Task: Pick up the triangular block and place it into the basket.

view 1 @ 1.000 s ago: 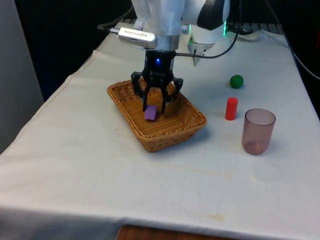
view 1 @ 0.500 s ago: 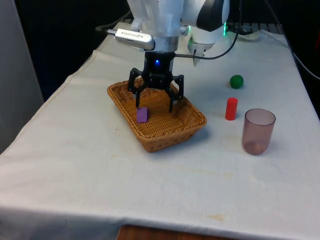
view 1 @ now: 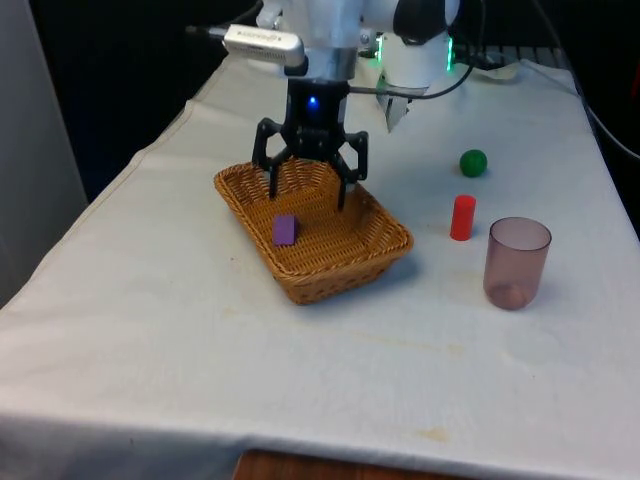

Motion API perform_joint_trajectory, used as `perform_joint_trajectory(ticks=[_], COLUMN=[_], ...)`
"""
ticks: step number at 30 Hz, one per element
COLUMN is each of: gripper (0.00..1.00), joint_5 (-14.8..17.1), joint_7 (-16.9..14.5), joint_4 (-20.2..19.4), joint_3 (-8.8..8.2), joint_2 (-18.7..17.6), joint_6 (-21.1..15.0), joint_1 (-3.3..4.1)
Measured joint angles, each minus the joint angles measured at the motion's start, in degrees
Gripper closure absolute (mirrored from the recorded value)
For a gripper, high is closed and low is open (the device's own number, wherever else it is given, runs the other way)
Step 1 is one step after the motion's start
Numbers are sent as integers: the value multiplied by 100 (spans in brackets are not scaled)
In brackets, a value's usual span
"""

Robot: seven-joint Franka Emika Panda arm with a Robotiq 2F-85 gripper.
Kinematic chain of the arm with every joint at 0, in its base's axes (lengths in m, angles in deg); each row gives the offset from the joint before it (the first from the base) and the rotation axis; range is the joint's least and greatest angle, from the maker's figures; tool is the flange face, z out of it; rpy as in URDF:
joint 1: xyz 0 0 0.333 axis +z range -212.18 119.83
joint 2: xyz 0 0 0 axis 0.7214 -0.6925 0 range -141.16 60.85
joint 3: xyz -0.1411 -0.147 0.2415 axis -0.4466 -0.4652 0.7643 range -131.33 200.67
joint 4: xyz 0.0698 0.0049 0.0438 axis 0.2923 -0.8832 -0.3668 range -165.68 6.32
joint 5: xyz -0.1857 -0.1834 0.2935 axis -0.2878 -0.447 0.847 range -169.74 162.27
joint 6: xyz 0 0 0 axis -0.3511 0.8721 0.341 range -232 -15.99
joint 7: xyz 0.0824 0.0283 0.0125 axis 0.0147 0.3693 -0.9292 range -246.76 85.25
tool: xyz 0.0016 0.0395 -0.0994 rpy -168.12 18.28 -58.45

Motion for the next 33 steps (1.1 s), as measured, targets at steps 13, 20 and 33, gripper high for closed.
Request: perform_joint_trajectory(ticks=[13, 20, 33], gripper=[0, 0, 0], joint_5=[-115, -223, -527], joint_7=[-11, -23, 40], joint_4=[23, 115, 516], joint_3=[-57, -86, -120], joint_2=[401, 579, 481], joint_6=[309, 573, 1112], joint_1=[6, 11, 23])
